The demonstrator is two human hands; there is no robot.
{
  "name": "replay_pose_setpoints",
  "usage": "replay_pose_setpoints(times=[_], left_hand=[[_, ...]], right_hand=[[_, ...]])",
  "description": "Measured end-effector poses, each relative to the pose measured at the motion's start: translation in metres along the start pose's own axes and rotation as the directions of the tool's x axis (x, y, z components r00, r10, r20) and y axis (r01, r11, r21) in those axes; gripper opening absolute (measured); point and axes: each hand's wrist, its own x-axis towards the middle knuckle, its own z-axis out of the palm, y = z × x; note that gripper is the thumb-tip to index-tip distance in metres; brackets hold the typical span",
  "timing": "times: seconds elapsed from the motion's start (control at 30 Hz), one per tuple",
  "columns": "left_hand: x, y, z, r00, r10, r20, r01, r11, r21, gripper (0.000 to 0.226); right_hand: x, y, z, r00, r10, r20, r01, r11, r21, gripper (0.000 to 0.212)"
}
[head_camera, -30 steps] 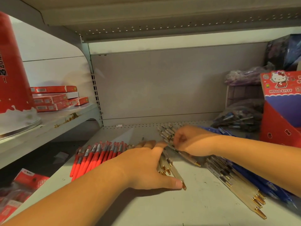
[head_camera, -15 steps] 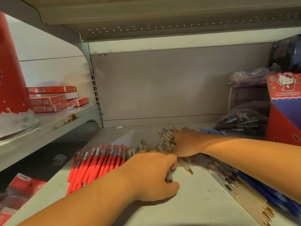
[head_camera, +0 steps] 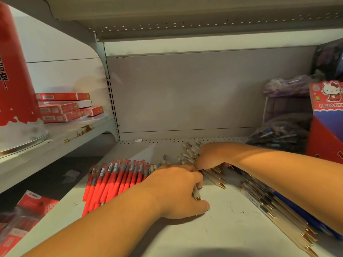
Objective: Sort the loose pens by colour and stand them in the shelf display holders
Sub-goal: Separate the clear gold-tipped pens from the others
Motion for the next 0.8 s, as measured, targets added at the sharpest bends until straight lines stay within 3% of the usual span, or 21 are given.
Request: replay_pose_setpoints(times=[0.27, 0.4, 0.53, 0.63, 0.73, 0.8], left_hand=[[0.001, -0.004, 0.000, 1.000, 0.003, 0.020, -0.003, 1.000, -0.017, 0.048], [0.001, -0.005, -0.001, 1.000, -0.004, 0.029, 0.005, 0.998, -0.059, 0.047], [0.000, -0.006, -0.002, 0.999, -0.011, 0.043, 0.014, 0.997, -0.074, 0.046], [-0.001, -0.005, -0.003, 1.000, 0.003, 0.020, -0.002, 0.997, -0.071, 0.043], [-0.006, -0.004, -0.002, 0.999, 0.026, -0.032, -0.028, 0.997, -0.073, 0.045], [-0.008, -0.002, -0.003, 0.999, 0.016, -0.047, -0.020, 0.995, -0.099, 0.059]], right_hand=[[-0.005, -0.001, -0.004, 0.995, 0.052, 0.090, -0.058, 0.996, 0.063, 0.031], [-0.008, 0.004, -0.006, 0.982, 0.055, 0.180, -0.058, 0.998, 0.009, 0.037], [-0.012, 0.005, 0.003, 0.985, 0.024, 0.173, -0.042, 0.994, 0.103, 0.035], [-0.022, 0.005, 0.007, 0.973, -0.022, 0.231, -0.050, 0.953, 0.299, 0.031], [-0.038, 0.012, 0.008, 0.956, -0.123, 0.266, -0.063, 0.802, 0.595, 0.024], [-0.050, 0.015, 0.008, 0.948, -0.184, 0.260, -0.056, 0.708, 0.704, 0.025]])
